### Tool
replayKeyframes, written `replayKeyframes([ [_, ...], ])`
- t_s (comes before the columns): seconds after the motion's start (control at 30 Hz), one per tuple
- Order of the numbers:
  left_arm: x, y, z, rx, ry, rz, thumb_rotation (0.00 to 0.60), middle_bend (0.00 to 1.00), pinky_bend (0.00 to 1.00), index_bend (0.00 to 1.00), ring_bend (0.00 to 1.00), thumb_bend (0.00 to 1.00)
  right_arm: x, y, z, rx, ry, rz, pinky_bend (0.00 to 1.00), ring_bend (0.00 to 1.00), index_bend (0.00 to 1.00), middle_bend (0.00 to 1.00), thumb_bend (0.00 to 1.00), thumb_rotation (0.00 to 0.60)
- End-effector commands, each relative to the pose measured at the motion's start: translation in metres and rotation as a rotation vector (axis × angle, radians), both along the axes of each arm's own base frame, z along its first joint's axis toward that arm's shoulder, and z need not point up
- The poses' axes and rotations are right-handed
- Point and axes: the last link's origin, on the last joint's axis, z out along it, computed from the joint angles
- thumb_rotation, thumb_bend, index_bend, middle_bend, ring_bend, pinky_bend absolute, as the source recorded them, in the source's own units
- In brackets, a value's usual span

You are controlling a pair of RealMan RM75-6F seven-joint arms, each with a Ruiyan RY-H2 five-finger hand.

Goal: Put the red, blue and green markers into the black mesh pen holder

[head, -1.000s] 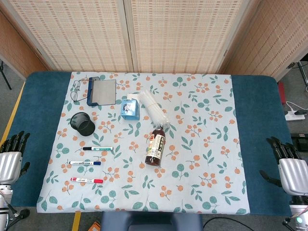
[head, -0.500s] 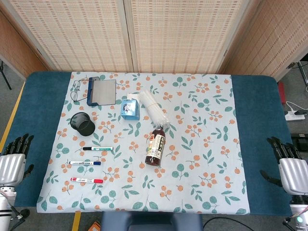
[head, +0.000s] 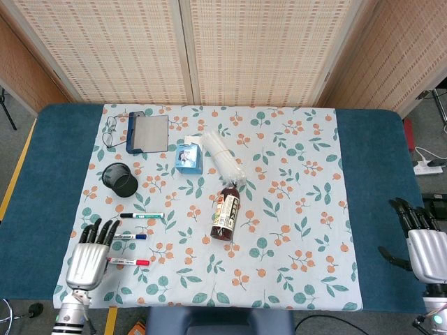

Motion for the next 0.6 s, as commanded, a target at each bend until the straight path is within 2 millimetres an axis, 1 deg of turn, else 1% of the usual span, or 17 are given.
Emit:
replayKeyframes([
  [0.03,0.031,-0.006,-0.031,0.007,-0.026,0.056,0.600,0.17,0.16,0.13,0.08,0.24,0.000,0.000,0.000,0.002,-0.002,0.002,0.14,0.17,0.12,0.08,0.10,0.600],
  [0.17,0.037,-0.010,-0.043,0.035,-0.025,0.137,0.600,0.23,0.15,0.22,0.11,0.24,-0.001,0.000,0.001,-0.001,-0.006,-0.003,0.14,0.17,0.13,0.08,0.10,0.600],
  [0.2,0.038,-0.012,-0.046,0.036,-0.026,0.150,0.600,0.23,0.15,0.22,0.11,0.24,-0.001,-0.001,0.001,-0.002,-0.007,-0.003,0.14,0.17,0.14,0.08,0.10,0.600],
  [0.37,0.042,-0.022,-0.060,0.009,-0.028,0.167,0.600,0.25,0.15,0.23,0.12,0.24,-0.002,-0.001,0.001,0.005,-0.012,-0.005,0.14,0.17,0.14,0.08,0.10,0.600],
  [0.6,0.033,-0.024,-0.073,0.018,-0.032,0.219,0.600,0.27,0.15,0.23,0.13,0.24,-0.002,-0.001,0.002,0.000,-0.016,-0.004,0.14,0.17,0.14,0.08,0.10,0.600],
])
